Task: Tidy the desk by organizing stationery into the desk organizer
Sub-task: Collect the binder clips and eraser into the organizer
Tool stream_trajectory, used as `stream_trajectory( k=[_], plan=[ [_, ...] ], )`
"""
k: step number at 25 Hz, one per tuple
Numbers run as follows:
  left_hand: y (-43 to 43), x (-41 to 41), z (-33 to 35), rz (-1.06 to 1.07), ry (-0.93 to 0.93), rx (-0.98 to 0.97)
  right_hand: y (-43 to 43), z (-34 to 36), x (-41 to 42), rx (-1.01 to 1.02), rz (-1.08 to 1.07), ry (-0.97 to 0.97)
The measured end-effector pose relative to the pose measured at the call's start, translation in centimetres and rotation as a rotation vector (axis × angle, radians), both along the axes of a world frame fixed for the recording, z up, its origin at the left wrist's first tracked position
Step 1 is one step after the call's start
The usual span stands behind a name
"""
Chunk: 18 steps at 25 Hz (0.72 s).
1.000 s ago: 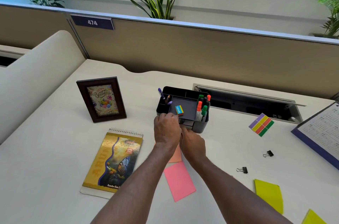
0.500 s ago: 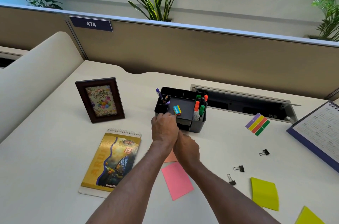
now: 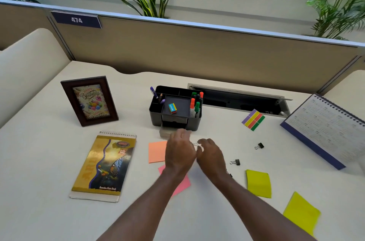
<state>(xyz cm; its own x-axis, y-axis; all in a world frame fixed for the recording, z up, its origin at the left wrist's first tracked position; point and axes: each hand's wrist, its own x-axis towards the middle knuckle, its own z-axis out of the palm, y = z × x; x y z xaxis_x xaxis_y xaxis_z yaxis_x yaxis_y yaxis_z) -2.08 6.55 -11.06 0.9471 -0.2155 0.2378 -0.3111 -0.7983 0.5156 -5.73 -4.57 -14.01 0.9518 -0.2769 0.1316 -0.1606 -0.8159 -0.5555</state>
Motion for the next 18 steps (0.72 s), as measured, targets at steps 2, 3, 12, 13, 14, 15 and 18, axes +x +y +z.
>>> stream_trajectory(
  k=[2,3,12,13,14,15,18],
  plan=[
    [-2.2,-3.3,-1.0,-0.117,0.205,-0.032,-4.3,-0.3,-1.4,-0.009,-0.145,0.001],
    [-3.3,-4.9,-1.4,-0.181,0.300,-0.007,-6.5,-0.5,-2.0,-0.030,-0.170,0.041],
    [-9.3,-9.7,-4.1,-0.359,0.315,0.456,-13.5,-0.7,-4.8,-0.246,0.210,0.461],
    [-9.5,-9.3,-4.6,-0.352,0.317,0.447,-13.5,-0.9,-4.9,-0.272,0.241,0.455],
    [-9.7,-9.0,-5.3,-0.321,0.288,0.413,-13.5,-1.1,-4.9,-0.295,0.266,0.446],
    [-9.8,-8.7,-5.3,-0.305,0.270,0.381,-13.4,-1.2,-4.8,-0.316,0.284,0.437],
    [-8.8,-8.1,-3.5,-0.282,0.313,0.294,-13.2,-1.2,-4.2,-0.347,0.317,0.426]
  ],
)
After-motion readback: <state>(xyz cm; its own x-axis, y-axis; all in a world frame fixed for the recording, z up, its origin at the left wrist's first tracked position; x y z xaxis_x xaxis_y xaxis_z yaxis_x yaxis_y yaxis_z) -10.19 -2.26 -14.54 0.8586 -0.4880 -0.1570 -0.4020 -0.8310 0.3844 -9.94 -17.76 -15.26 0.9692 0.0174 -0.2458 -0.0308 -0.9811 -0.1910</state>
